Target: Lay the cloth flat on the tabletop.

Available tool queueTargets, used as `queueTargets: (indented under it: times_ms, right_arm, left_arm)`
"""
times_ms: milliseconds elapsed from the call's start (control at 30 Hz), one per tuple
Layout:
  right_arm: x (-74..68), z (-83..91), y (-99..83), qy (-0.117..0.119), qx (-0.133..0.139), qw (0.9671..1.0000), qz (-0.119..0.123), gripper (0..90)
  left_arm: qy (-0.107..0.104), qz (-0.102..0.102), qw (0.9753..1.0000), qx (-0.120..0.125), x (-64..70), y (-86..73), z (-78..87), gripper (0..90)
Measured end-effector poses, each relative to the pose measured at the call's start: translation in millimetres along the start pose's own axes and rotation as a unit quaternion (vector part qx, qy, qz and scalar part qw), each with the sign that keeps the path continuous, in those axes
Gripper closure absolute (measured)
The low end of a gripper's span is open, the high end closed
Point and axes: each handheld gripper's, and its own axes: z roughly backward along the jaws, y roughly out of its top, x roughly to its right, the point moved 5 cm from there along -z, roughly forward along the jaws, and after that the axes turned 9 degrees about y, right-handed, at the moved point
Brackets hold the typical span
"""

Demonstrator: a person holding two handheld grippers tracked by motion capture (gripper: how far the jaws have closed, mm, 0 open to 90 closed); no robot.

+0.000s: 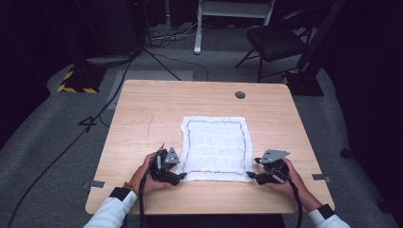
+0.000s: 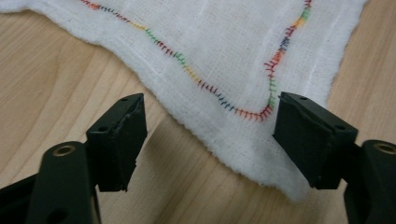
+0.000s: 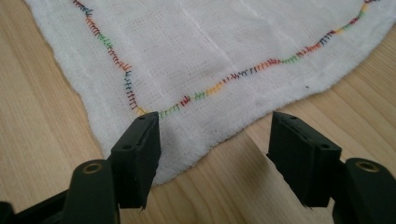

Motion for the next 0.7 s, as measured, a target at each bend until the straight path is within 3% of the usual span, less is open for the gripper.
queueTargets:
  times_ms: [233, 300, 400, 567, 667, 700]
  right_arm:
    - [-2.1, 10.9, -11.5, -0.014, 0.000, 0.9999, -0.004, 37.8]
    - [0.3, 16.2, -18.5, -0.012, 0.004, 0.9997, -0.019, 37.8]
    - [1.8, 18.3, -20.9, -0.012, 0.005, 0.9996, -0.024, 36.9]
    - [4.1, 23.0, -19.7, -0.019, 0.003, 0.9997, -0.013, 38.9]
    - [15.0, 31.9, -17.5, -0.029, 0.024, 0.9988, -0.031, 38.8]
    - [17.8, 33.6, -17.2, -0.032, 0.028, 0.9985, -0.035, 38.8]
  left_arm:
    - [-0.010, -0.001, 0.9999, 0.002, 2.9, 1.3, 1.8, 20.3]
    - [-0.020, 0.014, 0.9996, 0.009, 0.2, 2.2, 3.6, 20.1]
    - [-0.022, 0.016, 0.9996, 0.010, -1.2, 2.6, 5.2, 20.2]
    - [-0.011, 0.010, 0.9997, 0.020, -2.6, 5.2, 8.6, 21.3]
    - [-0.012, 0.008, 0.9996, 0.022, -5.5, 6.3, 9.0, 21.0]
    - [-0.006, -0.005, 0.9998, 0.018, -7.7, 6.4, 9.4, 21.0]
